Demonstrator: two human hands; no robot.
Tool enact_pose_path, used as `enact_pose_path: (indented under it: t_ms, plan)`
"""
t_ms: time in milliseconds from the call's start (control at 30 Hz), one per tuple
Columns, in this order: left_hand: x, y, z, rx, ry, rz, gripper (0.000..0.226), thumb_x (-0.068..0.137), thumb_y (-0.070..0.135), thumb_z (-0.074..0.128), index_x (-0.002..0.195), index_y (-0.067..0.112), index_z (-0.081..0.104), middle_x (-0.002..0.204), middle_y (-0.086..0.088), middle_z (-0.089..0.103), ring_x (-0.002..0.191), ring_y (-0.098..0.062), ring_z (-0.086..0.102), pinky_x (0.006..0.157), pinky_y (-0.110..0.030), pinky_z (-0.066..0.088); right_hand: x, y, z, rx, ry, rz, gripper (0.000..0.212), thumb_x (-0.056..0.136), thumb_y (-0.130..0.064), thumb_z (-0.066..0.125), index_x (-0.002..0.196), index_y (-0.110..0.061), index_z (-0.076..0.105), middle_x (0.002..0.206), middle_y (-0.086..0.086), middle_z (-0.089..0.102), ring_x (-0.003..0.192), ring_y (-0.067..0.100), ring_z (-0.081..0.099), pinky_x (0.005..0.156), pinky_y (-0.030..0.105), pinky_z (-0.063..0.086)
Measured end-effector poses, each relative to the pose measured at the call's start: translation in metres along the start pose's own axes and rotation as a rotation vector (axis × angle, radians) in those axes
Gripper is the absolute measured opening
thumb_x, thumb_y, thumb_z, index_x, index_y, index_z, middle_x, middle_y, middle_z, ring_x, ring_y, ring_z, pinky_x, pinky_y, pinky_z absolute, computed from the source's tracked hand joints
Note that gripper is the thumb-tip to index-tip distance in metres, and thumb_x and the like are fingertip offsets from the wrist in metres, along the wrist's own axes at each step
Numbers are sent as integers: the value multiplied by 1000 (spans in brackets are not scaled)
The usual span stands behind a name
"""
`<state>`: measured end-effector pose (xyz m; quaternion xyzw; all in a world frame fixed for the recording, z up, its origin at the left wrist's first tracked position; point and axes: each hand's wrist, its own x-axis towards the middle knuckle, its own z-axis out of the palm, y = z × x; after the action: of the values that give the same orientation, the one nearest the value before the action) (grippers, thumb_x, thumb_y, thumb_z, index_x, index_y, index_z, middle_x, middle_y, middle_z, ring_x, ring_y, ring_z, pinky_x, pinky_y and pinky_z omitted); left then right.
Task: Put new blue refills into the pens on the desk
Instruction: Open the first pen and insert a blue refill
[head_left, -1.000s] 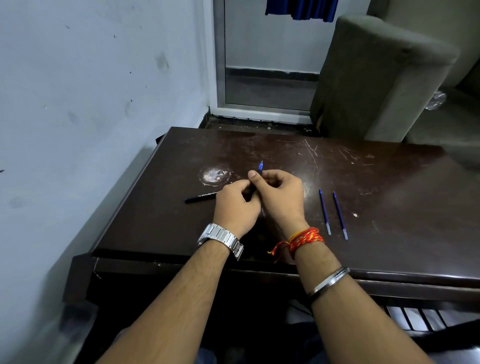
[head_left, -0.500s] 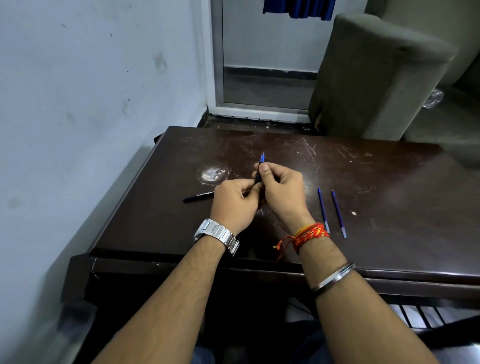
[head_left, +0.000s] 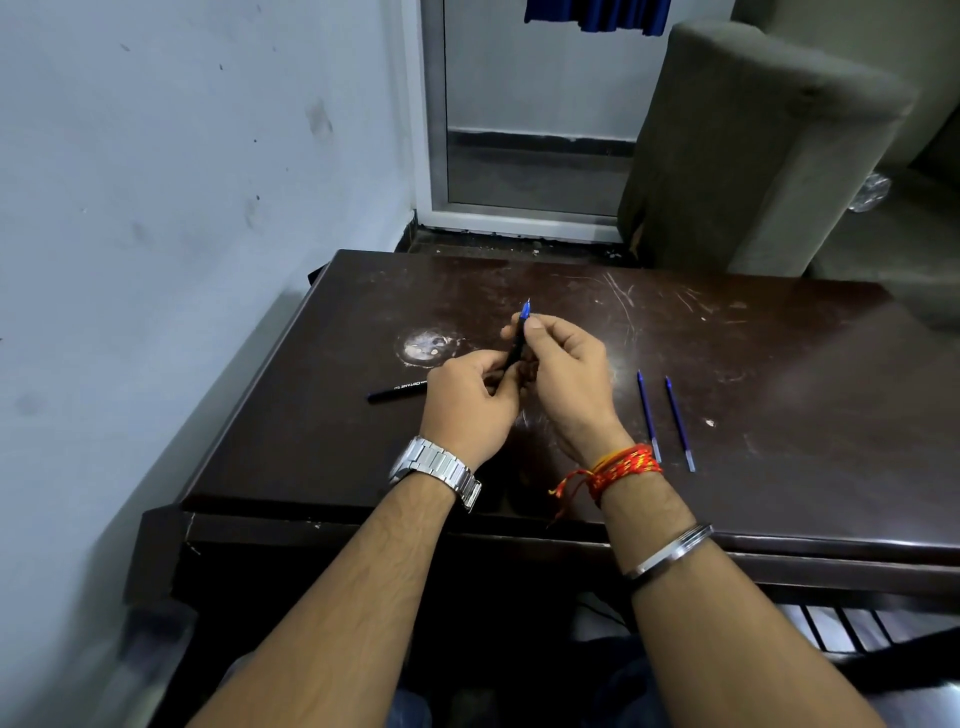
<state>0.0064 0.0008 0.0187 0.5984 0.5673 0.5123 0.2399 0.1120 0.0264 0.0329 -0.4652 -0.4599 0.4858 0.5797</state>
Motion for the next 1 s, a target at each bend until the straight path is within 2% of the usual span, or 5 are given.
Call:
enact_pose_path:
  t_ms: [167, 333, 467, 900, 1000]
  plan:
    - [1, -3, -1, 35, 19, 11, 14, 84, 19, 66, 71, 16, 70, 62, -1, 70, 55, -20, 68, 56, -35, 57, -2, 1, -2, -83, 63, -57, 22, 83, -25, 80, 97, -18, 64, 80, 1, 68, 56, 6, 63, 47, 19, 50]
    - [1, -1, 1, 6, 59, 14, 10, 84, 18, 70, 90, 14, 77, 65, 16, 66, 62, -21, 71, 63, -40, 60, 1, 0, 0, -11, 87, -60, 14, 92, -11, 64, 97, -24, 65, 84, 0, 76, 68, 13, 68, 59, 35, 57]
    - [1, -2, 0, 18, 38, -4, 10, 83, 22, 67, 81, 15, 74, 63, 8, 70, 59, -19, 70, 62, -40, 60, -2, 1, -1, -15, 53, -85, 33, 79, -24, 83, 103, -21, 60, 85, -1, 71, 61, 9, 64, 47, 24, 52]
    - [1, -1, 1, 24, 30, -5, 10, 84, 19, 67, 85, 17, 76, 71, -1, 74, 61, -18, 71, 62, -40, 60, -2, 1, 2, -13, 15, -53, 17, 93, -9, 59, 106, -21, 60, 86, 2, 77, 63, 13, 67, 48, 22, 51]
    - [2, -2, 0, 35, 35, -22, 17, 82, 28, 63, 82, 14, 73, 70, -3, 73, 61, -21, 70, 62, -41, 60, -3, 2, 2, -38, 29, -72, 23, 88, -23, 74, 106, -23, 60, 92, 3, 74, 65, 11, 65, 49, 19, 50]
